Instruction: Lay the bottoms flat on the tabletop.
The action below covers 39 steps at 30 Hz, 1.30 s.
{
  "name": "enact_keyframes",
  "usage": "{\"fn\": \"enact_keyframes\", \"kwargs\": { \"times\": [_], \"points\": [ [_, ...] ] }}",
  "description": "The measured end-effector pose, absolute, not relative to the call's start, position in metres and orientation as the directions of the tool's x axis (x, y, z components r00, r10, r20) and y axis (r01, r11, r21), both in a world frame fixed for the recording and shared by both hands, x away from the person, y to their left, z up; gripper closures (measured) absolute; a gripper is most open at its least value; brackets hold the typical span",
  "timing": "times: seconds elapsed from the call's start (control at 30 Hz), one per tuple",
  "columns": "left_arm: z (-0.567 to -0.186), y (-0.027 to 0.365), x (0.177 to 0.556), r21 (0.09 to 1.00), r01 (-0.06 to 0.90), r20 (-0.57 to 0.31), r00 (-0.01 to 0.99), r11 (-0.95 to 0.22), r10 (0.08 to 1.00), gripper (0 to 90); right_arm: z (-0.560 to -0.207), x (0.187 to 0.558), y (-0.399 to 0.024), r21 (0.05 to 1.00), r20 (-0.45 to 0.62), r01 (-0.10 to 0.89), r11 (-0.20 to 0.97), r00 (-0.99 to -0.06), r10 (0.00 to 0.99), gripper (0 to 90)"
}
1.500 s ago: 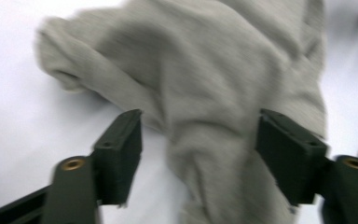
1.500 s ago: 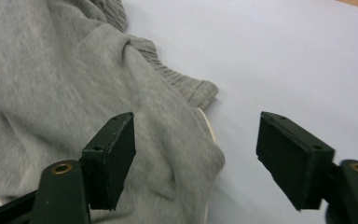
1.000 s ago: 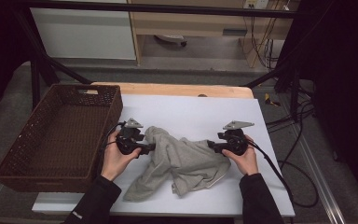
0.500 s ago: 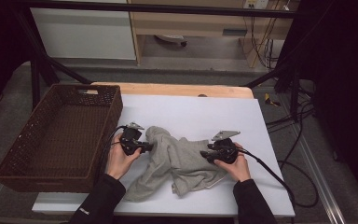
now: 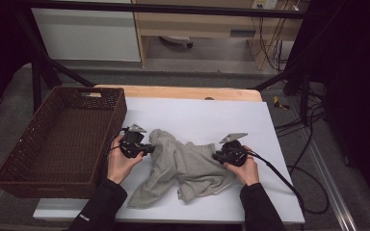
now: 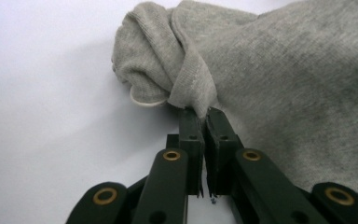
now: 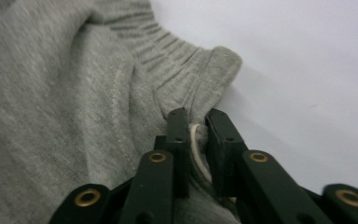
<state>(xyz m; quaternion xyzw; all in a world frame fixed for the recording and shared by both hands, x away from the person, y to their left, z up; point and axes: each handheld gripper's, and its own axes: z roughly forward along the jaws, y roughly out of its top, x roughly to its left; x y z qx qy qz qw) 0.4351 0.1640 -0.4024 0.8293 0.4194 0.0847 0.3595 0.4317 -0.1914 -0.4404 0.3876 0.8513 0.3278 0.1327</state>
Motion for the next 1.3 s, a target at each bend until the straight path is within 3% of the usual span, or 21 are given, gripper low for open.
{"fn": "enact_keyframes", "kwargs": {
  "times": [0.27, 0.4, 0.47, 0.57, 0.63, 0.8, 0.97, 1.03, 1.17, 1.23, 1.3],
  "points": [
    [-0.396, 0.162, 0.44, 0.68, 0.63, -0.162, 0.628, -0.375, 0.761, 86.3, -0.403, 0.427, -0.231, 0.787, -0.06, 0.489, 0.375, -0.545, 0.836, 82.2],
    [-0.404, 0.155, 0.449, 0.66, 0.65, -0.181, 0.625, -0.378, 0.759, 86.0, -0.406, 0.432, -0.244, 0.775, -0.064, 0.519, 0.36, -0.503, 0.862, 80.2],
    [-0.407, 0.153, 0.453, 0.657, 0.654, -0.174, 0.616, -0.375, 0.768, 81.9, -0.416, 0.435, -0.244, 0.762, -0.054, 0.538, 0.362, -0.503, 0.862, 73.0],
    [-0.406, 0.153, 0.458, 0.663, 0.651, -0.152, 0.6, -0.369, 0.785, 66.0, -0.425, 0.435, -0.246, 0.766, -0.02, 0.553, 0.328, -0.489, 0.872, 53.5],
    [-0.403, 0.153, 0.462, 0.672, 0.645, -0.147, 0.599, -0.365, 0.787, 54.7, -0.427, 0.436, -0.249, 0.771, 0.006, 0.56, 0.303, -0.482, 0.876, 47.5],
    [-0.405, 0.144, 0.472, 0.665, 0.642, -0.162, 0.623, -0.382, 0.766, 46.9, -0.432, 0.44, -0.249, 0.728, 0.037, 0.607, 0.319, -0.499, 0.866, 35.9],
    [-0.415, 0.135, 0.476, 0.649, 0.633, -0.153, 0.653, -0.423, 0.742, 48.3, -0.44, 0.444, -0.25, 0.705, 0.069, 0.635, 0.316, -0.505, 0.861, 36.3],
    [-0.418, 0.136, 0.478, 0.634, 0.65, -0.18, 0.651, -0.419, 0.737, 54.0, -0.443, 0.444, -0.253, 0.699, 0.09, 0.647, 0.304, -0.502, 0.86, 39.5],
    [-0.421, 0.137, 0.479, 0.603, 0.667, -0.205, 0.661, -0.439, 0.722, 65.1, -0.447, 0.445, -0.254, 0.691, 0.105, 0.651, 0.314, -0.52, 0.848, 55.0],
    [-0.42, 0.137, 0.477, 0.599, 0.669, -0.21, 0.663, -0.441, 0.719, 75.2, -0.448, 0.444, -0.251, 0.693, 0.092, 0.639, 0.333, -0.538, 0.838, 64.0],
    [-0.419, 0.136, 0.476, 0.591, 0.677, -0.215, 0.657, -0.439, 0.723, 80.3, -0.446, 0.443, -0.25, 0.689, 0.074, 0.628, 0.362, -0.557, 0.827, 78.3]
  ]
}}
